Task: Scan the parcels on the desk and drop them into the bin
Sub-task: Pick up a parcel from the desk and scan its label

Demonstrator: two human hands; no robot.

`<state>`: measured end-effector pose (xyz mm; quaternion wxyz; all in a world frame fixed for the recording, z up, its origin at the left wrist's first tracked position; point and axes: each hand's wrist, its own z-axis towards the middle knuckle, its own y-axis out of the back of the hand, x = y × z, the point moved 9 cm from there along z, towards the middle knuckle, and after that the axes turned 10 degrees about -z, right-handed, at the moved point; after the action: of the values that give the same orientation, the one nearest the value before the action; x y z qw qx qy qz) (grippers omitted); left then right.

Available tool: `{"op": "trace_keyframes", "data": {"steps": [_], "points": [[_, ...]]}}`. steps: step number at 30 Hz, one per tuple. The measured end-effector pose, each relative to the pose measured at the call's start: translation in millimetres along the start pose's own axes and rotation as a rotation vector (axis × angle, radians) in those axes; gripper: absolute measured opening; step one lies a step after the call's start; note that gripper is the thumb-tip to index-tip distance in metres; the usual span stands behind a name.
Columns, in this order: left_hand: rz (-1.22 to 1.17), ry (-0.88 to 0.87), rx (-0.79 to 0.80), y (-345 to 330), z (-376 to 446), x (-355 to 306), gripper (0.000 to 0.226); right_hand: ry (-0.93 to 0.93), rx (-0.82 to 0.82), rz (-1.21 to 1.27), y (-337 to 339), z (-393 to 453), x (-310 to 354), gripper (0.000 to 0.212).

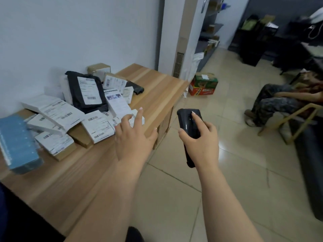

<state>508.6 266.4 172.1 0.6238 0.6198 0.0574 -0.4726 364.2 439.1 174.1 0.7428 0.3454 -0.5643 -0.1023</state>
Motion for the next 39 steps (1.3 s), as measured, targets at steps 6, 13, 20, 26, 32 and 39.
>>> {"op": "trace_keyframes", "data": {"steps": [6, 13, 20, 26, 32, 39], "points": [[-0.019, -0.015, 0.025, -48.3, 52.3, -35.8, 0.074, -0.052, -0.007, 0.009, 4.2, 61.1, -26.5, 0.062], [-0.034, -0.006, -0.034, -92.7, 153.5, -46.9, 0.074, -0.012, 0.011, -0.019, -25.2, 173.2, -16.5, 0.062], [0.015, 0.070, -0.109, -107.2, 254.4, -28.1, 0.075, 0.075, 0.059, -0.007, -84.2, 281.6, 25.0, 0.063], [0.108, 0.199, -0.195, -91.7, 304.1, 20.5, 0.073, 0.121, 0.212, 0.030, -166.0, 333.1, 52.9, 0.064], [0.198, 0.439, -0.271, -87.2, 326.8, 84.1, 0.073, 0.210, 0.453, 0.025, -261.4, 369.0, 78.3, 0.063], [0.218, 0.746, -0.427, -106.3, 337.7, 110.2, 0.075, 0.468, 0.698, -0.050, -341.3, 433.6, 116.5, 0.064]]}}
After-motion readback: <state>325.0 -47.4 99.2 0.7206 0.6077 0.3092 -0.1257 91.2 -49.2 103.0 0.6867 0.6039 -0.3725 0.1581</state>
